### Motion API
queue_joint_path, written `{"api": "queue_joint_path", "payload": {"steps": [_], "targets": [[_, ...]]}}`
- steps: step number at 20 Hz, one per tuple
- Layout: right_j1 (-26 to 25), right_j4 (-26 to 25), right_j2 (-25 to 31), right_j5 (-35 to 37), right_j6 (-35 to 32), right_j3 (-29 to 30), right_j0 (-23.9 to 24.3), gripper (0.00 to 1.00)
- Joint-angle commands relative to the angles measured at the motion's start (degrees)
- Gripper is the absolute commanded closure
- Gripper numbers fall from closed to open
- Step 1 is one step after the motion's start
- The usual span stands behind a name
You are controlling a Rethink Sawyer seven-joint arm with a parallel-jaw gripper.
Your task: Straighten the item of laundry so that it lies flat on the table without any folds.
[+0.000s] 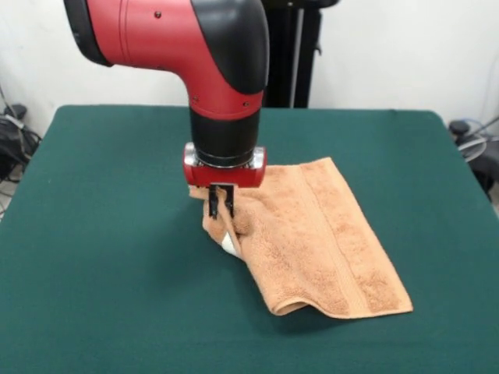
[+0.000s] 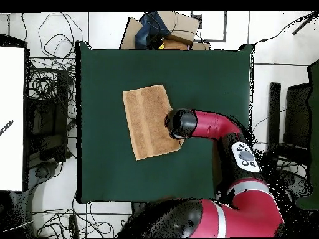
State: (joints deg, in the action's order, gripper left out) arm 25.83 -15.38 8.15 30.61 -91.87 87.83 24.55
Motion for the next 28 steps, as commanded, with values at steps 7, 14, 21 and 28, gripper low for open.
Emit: {"api": "queue_joint_path", "payload": {"steps": [7, 14, 21, 28], "targets": [[2.41, -5.02, 3.85, -8.52, 0.0, 6.13, 3.71, 1.0], [6.11, -3.95, 4.37, -10.58, -1.94, 9.86, 4.1, 1.0], [14.51, -0.72, 3.35, -5.8, -4.19, 14.14, 2.01, 1.0], [15.75, -0.19, 3.05, -6.2, -5.27, 15.6, 1.63, 1.0]]}}
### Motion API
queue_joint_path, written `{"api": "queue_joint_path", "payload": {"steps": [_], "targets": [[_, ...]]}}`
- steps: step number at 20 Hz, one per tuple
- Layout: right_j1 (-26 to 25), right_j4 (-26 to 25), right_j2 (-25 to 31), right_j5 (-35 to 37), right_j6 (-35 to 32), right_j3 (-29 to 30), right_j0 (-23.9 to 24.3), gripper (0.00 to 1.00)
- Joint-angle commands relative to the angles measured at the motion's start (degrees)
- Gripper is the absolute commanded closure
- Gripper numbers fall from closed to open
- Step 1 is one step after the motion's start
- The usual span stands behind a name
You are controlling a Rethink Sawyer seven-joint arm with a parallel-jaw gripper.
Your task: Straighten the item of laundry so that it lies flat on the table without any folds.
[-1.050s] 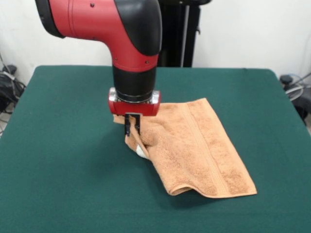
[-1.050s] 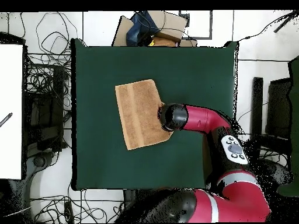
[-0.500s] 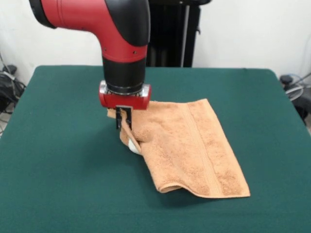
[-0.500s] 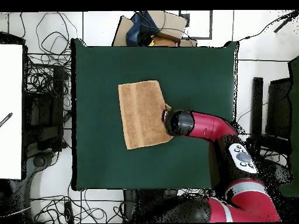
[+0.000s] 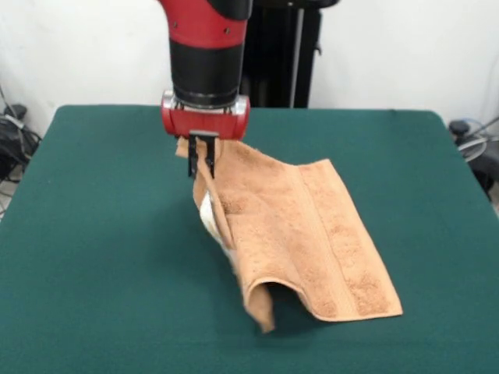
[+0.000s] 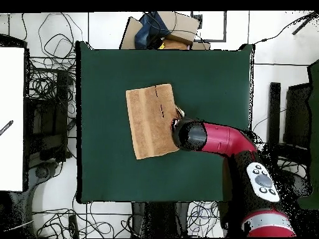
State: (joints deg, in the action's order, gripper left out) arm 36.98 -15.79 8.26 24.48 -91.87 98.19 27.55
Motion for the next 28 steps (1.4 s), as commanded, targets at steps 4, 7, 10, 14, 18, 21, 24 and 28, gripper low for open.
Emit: {"api": "queue_joint_path", "payload": {"steps": [4, 7, 10, 14, 18, 21, 24, 28], "targets": [[3.29, -0.1, 3.08, -1.83, -5.55, 5.78, -0.65, 1.0], [3.08, -0.27, 3.01, -2.58, -5.77, 6.22, -0.49, 1.0], [3.67, -0.04, 3.16, -2.7, -5.94, 7.2, -0.33, 1.0], [4.79, 0.39, 3.86, -2.62, -5.63, 8.47, 0.4, 1.0], [6.03, 1.17, 4.68, -2.45, -5.58, 9.72, 1.07, 1.0], [7.82, 1.53, 4.9, -1.74, -5.41, 10.4, 1.06, 1.0], [9.61, 2.29, 5.09, -1.09, -5.44, 11.29, 1.22, 1.0], [9.88, 2.85, 5.97, -1.27, -4.58, 11.47, 2.38, 1.0]]}}
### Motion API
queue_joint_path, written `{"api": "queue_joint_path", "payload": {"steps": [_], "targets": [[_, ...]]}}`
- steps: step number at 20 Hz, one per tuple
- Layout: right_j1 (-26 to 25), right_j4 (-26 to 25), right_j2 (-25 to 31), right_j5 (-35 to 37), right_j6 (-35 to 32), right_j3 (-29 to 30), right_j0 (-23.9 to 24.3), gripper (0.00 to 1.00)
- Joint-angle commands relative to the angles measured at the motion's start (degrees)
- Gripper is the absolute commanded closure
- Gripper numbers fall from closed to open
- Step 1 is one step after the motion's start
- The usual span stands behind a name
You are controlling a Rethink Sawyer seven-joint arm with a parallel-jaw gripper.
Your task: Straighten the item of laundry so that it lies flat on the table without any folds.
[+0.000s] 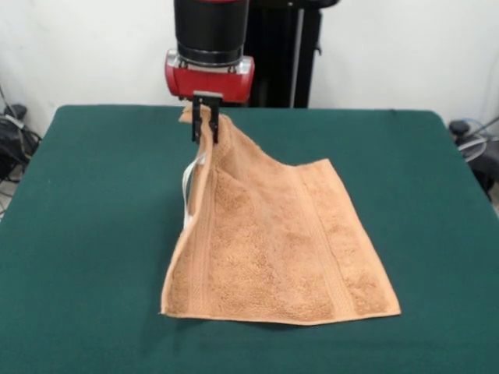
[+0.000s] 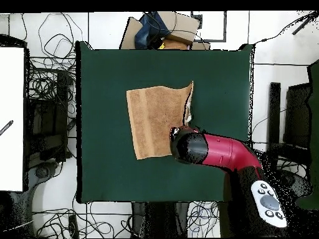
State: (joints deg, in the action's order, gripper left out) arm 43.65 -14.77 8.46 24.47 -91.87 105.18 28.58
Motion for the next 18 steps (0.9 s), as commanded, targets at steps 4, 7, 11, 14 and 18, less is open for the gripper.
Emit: {"api": "queue_joint_path", "payload": {"steps": [4, 7, 11, 14, 18], "targets": [[0.6, 0.22, 5.43, -3.78, -4.0, 3.96, 2.41, 1.0], [-2.3, -0.59, 5.53, -5.11, -3.61, 3.23, 3.39, 1.0], [-2.76, -0.7, 5.28, -5.61, -4.14, 3.26, 3.38, 1.0], [-3.11, -0.22, 5.1, -4.78, -4.54, 2.86, 3.21, 1.0], [-3.36, -0.31, 4.85, -4.87, -4.76, 3.01, 3.17, 1.0]]}}
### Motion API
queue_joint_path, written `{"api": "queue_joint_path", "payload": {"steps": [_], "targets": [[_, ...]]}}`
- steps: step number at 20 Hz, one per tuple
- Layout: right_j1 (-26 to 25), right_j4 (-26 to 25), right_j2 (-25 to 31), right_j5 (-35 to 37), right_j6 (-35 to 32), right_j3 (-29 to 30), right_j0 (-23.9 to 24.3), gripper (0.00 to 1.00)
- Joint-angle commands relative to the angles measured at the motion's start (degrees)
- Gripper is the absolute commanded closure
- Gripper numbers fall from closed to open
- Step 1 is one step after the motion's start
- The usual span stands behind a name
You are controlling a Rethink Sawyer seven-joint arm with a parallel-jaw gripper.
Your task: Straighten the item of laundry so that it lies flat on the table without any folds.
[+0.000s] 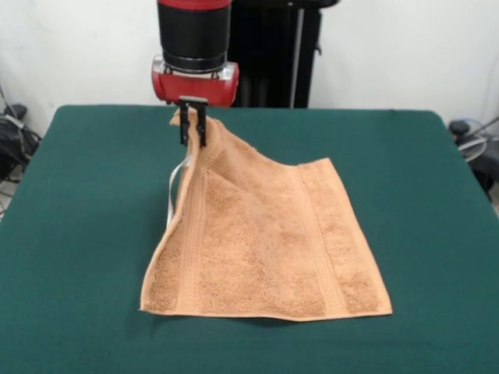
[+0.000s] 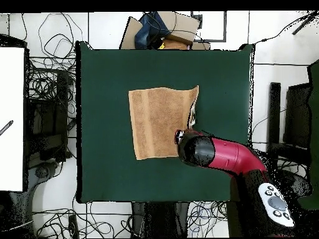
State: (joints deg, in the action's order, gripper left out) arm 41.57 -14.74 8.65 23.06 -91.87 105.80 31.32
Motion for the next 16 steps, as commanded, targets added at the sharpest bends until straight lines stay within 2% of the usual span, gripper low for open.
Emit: {"api": "queue_joint_path", "payload": {"steps": [1, 16], "targets": [[-1.21, -0.4, 4.58, -3.41, -4.75, 2.33, 0.36, 1.0], [-2.21, -1.26, 4.31, -4.61, -4.6, 1.84, 0.67, 1.0]]}}
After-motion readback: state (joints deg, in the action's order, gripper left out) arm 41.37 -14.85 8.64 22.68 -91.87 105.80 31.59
